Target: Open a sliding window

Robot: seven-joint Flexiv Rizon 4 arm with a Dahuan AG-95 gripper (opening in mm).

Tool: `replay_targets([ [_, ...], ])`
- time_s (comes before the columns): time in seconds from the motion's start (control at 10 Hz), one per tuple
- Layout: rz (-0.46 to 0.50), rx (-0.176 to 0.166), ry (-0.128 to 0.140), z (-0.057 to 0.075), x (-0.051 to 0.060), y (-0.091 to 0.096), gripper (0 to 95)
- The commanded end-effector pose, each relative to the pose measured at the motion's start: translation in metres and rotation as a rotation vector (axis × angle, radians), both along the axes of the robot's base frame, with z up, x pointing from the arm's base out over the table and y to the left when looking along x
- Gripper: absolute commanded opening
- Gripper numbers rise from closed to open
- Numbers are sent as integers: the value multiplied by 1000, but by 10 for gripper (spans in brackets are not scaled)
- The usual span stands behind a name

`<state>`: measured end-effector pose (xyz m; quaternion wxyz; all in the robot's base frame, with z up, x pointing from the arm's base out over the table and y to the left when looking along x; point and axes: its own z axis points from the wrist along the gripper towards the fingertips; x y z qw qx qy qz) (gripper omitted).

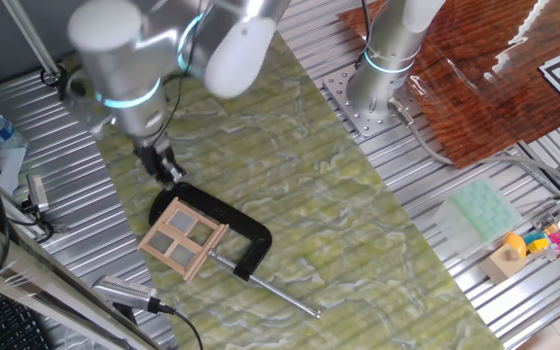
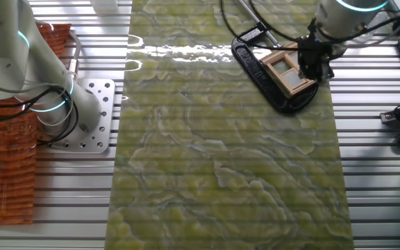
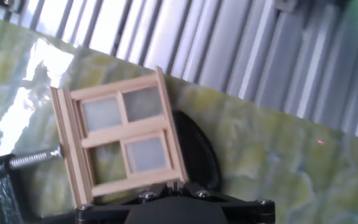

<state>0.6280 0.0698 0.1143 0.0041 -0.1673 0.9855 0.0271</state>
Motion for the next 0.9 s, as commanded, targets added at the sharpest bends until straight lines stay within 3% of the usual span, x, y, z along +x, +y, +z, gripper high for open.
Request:
replay_targets([
  [0.1, -17, -91, 10, -3, 14, 15, 0],
  [0.2, -21, -85, -8, -13, 12, 24, 0],
  [0.5, -37, -85, -13, -27, 6, 39, 0],
  [0.9, -61, -83, -73, -45, 2, 45, 0],
])
